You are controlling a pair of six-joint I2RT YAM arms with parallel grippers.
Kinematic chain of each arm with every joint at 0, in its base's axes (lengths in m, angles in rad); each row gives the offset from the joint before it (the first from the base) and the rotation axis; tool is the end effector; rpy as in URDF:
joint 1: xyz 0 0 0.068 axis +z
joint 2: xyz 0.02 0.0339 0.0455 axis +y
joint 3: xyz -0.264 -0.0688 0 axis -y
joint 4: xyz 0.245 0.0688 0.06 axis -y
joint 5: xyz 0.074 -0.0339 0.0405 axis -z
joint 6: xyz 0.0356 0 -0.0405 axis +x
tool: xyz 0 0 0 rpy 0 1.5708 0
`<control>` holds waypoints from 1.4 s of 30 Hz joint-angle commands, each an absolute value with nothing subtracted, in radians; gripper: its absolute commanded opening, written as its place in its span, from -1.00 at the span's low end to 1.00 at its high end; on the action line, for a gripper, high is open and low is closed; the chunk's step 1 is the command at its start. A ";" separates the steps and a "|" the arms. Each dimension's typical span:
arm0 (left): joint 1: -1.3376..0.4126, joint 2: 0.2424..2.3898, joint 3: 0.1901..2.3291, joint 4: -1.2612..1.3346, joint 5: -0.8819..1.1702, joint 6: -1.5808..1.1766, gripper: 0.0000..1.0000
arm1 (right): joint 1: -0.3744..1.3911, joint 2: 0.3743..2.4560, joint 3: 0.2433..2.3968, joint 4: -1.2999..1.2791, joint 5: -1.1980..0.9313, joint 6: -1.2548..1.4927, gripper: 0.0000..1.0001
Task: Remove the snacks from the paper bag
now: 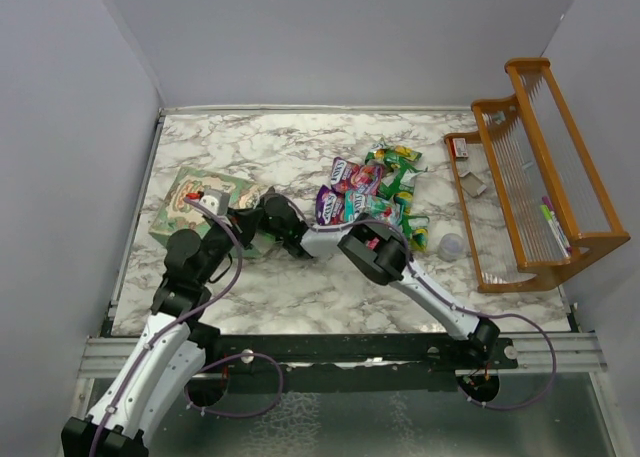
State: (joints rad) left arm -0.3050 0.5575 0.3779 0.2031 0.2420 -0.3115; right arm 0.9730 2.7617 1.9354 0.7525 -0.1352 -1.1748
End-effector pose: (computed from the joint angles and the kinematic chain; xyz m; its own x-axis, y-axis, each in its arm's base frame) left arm 0.1465 -0.0551 0.2710 -0.1381 -0.2685 -0.9533 0.5019 0.8108 -0.3010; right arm 0.3249 0.4857 0.0638 0.8094 -0.4355 -0.3938 -0.3834 0.1160 -0.9163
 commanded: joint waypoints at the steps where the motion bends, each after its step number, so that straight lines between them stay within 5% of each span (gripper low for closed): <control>1: -0.309 0.497 0.395 0.130 0.085 -0.305 -1.00 | 0.960 2.603 1.720 0.866 -0.031 -1.125 -0.98; 9: -0.308 0.482 0.394 0.078 -0.062 -0.291 -1.00 | 0.960 2.316 1.296 0.998 -0.065 -0.990 -0.98; 21: -0.309 0.525 0.420 0.107 -0.024 -0.296 -1.00 | 1.006 2.174 1.054 1.015 -0.131 -0.880 -0.97; 29: -0.309 0.563 0.424 0.154 0.001 -0.332 -1.00 | 1.056 2.067 0.940 0.944 -0.142 -0.670 -0.33; 42: -0.308 0.574 0.461 0.187 0.109 -0.356 -1.00 | 1.068 2.170 1.035 1.162 0.080 0.099 0.00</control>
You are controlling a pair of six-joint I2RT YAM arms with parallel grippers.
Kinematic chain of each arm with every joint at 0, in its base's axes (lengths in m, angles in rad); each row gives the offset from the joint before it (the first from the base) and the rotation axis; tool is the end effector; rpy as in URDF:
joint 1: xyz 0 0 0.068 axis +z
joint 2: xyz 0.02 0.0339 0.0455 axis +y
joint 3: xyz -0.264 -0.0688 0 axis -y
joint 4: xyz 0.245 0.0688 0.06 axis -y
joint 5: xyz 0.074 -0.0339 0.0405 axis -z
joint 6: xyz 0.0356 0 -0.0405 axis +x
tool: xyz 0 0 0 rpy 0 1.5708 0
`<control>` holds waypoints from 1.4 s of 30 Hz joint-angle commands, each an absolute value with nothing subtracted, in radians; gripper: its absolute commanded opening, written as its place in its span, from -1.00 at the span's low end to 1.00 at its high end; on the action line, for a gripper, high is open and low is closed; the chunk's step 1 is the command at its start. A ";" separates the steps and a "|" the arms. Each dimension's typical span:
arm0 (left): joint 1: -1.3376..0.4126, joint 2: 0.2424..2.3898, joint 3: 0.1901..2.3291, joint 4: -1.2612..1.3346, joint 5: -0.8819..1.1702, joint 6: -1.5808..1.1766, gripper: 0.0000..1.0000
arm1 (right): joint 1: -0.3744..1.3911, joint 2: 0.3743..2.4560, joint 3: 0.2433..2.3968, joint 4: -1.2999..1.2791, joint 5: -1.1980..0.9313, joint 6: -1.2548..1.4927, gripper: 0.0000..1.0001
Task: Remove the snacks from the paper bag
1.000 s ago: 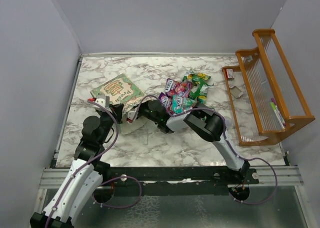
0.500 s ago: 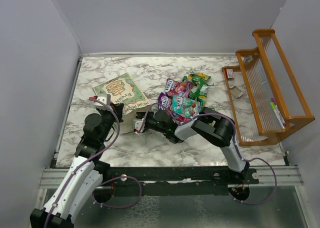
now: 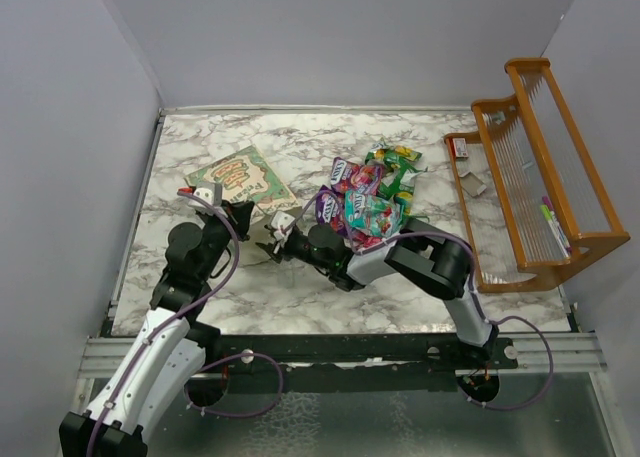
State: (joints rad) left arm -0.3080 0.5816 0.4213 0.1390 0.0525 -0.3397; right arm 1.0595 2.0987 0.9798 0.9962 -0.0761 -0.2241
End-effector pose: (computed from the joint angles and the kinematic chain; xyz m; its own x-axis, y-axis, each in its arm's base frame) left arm 0.1523 -0.0504 0.2763 -0.1367 -0.3057 -0.9423 0.3258 0.8844 -0.3342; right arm 0.2044 0.3699 0.1340 0.1431 -0.1979 -0.9697 -0.8971 0.3878 -0.2115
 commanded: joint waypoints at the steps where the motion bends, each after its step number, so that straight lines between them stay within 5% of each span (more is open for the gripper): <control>1: -0.309 0.574 0.461 0.187 0.113 -0.358 -1.00 | 1.072 2.189 1.049 1.189 0.131 0.136 0.00; 9: -0.308 0.578 0.470 0.204 0.118 -0.368 -1.00 | 1.088 2.345 1.141 1.384 0.305 0.388 -0.05; 27: -0.309 0.628 0.499 0.209 0.251 -0.363 -1.00 | 1.090 2.489 1.412 1.049 0.513 0.838 0.04; 34: -0.308 0.615 0.514 0.158 0.180 -0.342 -1.00 | 1.090 2.442 1.253 1.278 0.309 0.566 -0.02; 38: -0.308 0.602 0.527 0.137 0.134 -0.314 -1.00 | 1.091 2.349 1.090 1.453 0.138 0.218 0.11; 42: -0.308 0.597 0.572 0.074 0.123 -0.251 -1.00 | 1.089 2.203 1.003 1.321 -0.060 -0.154 0.23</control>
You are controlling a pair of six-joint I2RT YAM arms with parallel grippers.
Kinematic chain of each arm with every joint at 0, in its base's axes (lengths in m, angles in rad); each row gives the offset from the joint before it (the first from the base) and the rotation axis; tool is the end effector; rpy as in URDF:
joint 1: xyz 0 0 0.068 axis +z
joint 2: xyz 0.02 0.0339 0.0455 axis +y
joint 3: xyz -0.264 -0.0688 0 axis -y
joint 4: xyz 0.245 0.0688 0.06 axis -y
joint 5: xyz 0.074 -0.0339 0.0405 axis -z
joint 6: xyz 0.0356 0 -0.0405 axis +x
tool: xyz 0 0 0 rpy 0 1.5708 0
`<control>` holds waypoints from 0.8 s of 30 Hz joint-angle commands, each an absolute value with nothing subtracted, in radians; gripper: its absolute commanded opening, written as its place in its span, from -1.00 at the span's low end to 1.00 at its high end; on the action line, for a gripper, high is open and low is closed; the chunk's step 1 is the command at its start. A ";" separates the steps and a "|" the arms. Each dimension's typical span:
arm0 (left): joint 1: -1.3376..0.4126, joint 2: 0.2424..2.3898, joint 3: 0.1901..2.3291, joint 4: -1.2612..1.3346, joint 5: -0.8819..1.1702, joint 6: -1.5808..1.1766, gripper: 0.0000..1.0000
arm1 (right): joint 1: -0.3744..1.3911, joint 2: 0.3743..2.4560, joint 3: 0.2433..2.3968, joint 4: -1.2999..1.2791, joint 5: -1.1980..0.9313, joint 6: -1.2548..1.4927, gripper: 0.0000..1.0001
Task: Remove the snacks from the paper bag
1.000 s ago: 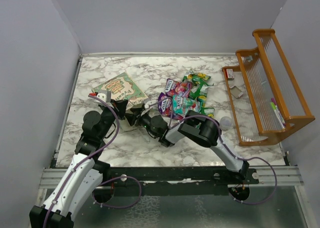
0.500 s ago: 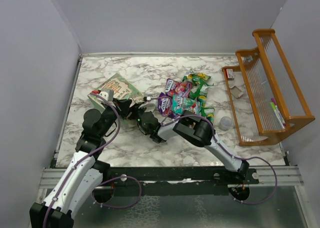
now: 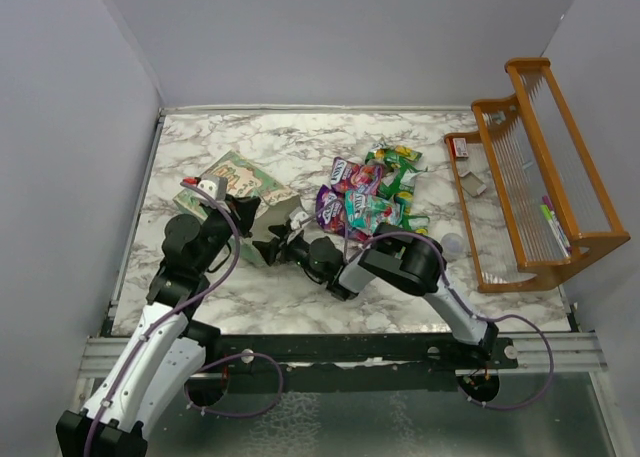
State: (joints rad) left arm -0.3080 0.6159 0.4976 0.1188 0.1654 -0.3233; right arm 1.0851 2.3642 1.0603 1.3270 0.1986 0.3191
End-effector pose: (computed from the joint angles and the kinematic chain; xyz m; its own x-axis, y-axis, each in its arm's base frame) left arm 0.1545 -0.0553 0.2967 -0.1444 -0.2829 -0.9482 0.4324 0.8439 -0.3176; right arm 0.2114 0.3854 0.0807 -0.2329 0.2177 -0.9478 -0.7392 0.5938 0.3180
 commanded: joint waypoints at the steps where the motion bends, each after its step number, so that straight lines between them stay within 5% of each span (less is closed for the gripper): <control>1: -0.308 0.594 0.578 0.062 0.117 -0.237 -1.00 | 1.090 2.174 0.989 1.279 -0.115 -0.263 0.23; 7: -0.309 0.565 0.582 0.025 0.141 -0.198 -1.00 | 1.090 2.096 0.924 1.157 -0.262 -0.795 0.24; 11: -0.309 0.525 0.561 0.032 0.201 -0.183 -1.00 | 1.089 2.121 0.967 1.094 -0.264 -1.079 -0.01; 14: -0.309 0.498 0.549 0.041 0.242 -0.153 -1.00 | 1.075 2.161 1.022 1.112 -0.261 -1.166 -0.15; 24: -0.309 0.428 0.494 0.065 0.358 -0.079 -1.00 | 1.014 2.194 1.126 1.007 -0.453 -1.236 -0.13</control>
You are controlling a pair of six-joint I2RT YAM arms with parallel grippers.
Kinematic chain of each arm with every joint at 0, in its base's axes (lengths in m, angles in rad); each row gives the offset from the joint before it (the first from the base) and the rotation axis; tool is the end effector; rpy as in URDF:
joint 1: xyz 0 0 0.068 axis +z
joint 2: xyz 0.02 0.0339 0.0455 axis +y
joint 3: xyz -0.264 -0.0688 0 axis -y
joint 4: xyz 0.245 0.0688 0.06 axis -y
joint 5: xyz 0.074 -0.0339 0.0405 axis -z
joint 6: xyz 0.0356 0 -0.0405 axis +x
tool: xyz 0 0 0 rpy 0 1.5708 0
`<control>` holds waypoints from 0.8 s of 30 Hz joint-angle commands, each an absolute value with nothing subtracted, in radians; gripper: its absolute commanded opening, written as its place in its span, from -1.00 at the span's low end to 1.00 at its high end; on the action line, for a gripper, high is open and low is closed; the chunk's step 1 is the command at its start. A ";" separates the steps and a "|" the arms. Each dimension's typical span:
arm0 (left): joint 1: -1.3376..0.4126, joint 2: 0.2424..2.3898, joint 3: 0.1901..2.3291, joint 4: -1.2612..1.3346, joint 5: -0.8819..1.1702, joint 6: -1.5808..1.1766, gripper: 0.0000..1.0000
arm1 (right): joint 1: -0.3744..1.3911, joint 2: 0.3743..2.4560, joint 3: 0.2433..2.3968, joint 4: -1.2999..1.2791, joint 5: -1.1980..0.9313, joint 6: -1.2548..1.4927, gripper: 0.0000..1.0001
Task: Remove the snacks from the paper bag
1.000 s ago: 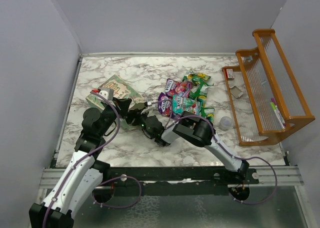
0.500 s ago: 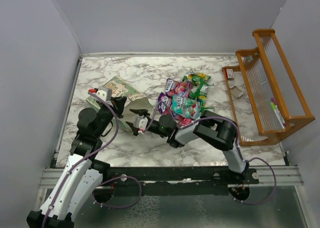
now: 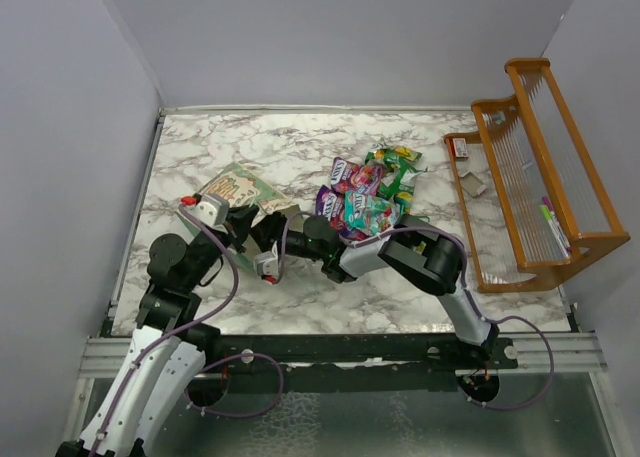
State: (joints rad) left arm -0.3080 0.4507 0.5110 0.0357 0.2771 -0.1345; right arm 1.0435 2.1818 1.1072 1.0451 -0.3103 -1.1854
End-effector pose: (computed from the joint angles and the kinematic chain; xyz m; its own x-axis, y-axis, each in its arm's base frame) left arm 0.1219 -0.0490 0.3135 0.0166 -0.1406 -0.9899 0.5584 0.8226 -0.1075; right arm 0.2164 0.3932 0.1397 0.8993 -0.2092 -0.3841 -0.3808 0.0574 -0.9229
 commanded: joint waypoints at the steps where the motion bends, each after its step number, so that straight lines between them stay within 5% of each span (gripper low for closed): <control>1: -0.308 0.421 0.489 0.061 0.360 -0.074 -1.00 | 1.010 2.193 1.132 0.988 -0.468 -1.238 -0.13; 24: -0.313 0.385 0.419 0.134 0.509 -0.045 -1.00 | 0.965 2.302 1.347 0.648 -0.464 -1.276 0.21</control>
State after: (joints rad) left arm -0.3099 0.3935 0.4297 0.0795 0.4568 -0.0547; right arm 0.9764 2.2673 1.2873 0.7574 -0.4236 -1.2671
